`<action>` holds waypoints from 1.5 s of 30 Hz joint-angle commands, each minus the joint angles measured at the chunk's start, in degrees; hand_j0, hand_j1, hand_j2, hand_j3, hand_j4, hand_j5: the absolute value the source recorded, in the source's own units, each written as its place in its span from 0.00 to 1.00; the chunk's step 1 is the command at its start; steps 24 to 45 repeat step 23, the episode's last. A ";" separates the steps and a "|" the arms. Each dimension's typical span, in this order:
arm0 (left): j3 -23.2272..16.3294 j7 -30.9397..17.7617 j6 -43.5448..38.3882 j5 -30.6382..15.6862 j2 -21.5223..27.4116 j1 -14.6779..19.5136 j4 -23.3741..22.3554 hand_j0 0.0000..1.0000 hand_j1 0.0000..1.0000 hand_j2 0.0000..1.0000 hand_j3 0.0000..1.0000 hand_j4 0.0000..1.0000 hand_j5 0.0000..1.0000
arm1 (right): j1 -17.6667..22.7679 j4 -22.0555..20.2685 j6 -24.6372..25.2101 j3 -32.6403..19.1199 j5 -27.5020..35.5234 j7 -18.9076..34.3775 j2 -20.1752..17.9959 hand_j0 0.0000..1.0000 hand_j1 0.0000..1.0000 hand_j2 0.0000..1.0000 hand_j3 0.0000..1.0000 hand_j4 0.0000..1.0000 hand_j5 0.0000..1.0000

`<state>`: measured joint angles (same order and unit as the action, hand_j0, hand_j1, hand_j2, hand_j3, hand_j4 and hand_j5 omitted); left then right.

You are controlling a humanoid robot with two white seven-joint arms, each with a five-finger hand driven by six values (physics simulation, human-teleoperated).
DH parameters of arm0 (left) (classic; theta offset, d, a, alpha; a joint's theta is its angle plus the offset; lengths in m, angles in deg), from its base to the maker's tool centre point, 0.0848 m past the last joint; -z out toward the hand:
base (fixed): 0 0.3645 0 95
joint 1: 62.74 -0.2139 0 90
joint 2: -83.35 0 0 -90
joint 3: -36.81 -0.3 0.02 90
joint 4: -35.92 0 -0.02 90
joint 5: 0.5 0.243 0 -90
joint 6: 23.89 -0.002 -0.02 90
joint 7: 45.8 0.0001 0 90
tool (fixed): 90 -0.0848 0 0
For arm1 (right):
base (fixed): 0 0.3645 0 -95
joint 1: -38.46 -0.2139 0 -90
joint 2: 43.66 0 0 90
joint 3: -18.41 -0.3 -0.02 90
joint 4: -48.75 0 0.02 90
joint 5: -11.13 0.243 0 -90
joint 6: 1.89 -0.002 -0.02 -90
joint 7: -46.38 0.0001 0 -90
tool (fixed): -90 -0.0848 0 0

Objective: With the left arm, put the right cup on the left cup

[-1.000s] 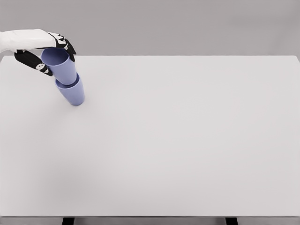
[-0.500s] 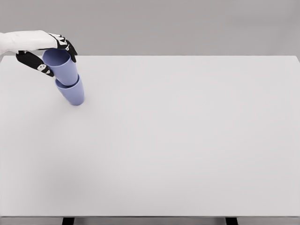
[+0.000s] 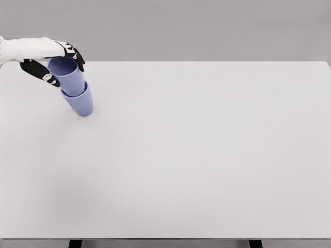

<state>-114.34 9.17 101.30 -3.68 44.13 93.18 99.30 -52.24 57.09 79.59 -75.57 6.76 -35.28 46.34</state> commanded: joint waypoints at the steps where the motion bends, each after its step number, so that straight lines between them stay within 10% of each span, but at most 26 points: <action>1: 0.33 0.03 -0.20 -0.25 -0.07 -0.09 -0.10 0.57 0.57 0.57 0.57 0.57 0.57 | 0.00 0.01 0.00 -0.06 -0.03 0.01 0.00 1.00 1.00 1.00 1.00 1.00 1.00; 5: 0.60 0.03 -0.20 -0.25 -0.07 -0.35 -0.10 0.60 0.60 0.60 0.60 0.60 0.60 | 0.00 0.01 0.00 0.03 -0.03 0.01 0.00 1.00 1.00 1.00 1.00 1.00 1.00; 7: 0.69 0.03 -0.20 -0.25 -0.07 -0.35 -0.01 0.97 0.97 0.97 0.97 0.97 0.97 | 0.00 0.01 0.00 0.03 0.06 0.01 0.00 1.00 1.00 1.00 1.00 1.00 1.00; 12: 1.13 0.03 -0.20 -0.60 0.37 -0.35 1.13 1.00 1.00 1.00 1.00 1.00 1.00 | 0.00 0.01 0.00 0.03 -0.03 0.01 0.00 1.00 1.00 1.00 1.00 1.00 1.00; 14: 2.35 0.03 -0.20 -1.30 2.47 -0.35 6.92 1.00 1.00 1.00 1.00 1.00 1.00 | 0.00 0.01 0.00 -0.06 -0.03 0.01 0.00 1.00 1.00 1.00 1.00 1.00 1.00; 19: 8.94 0.03 -0.20 -16.06 24.98 -6.32 37.96 1.00 1.00 1.00 1.00 1.00 1.00 | 0.00 0.01 0.00 -0.06 -0.03 0.01 0.00 1.00 1.00 1.00 1.00 1.00 1.00; 23: 10.79 0.03 -0.20 -16.42 17.69 -15.91 37.78 1.00 1.00 1.00 1.00 1.00 1.00 | 0.00 0.01 0.00 0.03 -0.03 0.01 0.00 1.00 1.00 1.00 1.00 1.00 1.00; 45: 10.79 0.03 -0.20 -16.42 17.69 -15.91 37.78 1.00 1.00 1.00 1.00 1.00 1.00 | 0.00 0.01 0.00 0.03 -0.03 0.01 0.00 1.00 1.00 1.00 1.00 1.00 1.00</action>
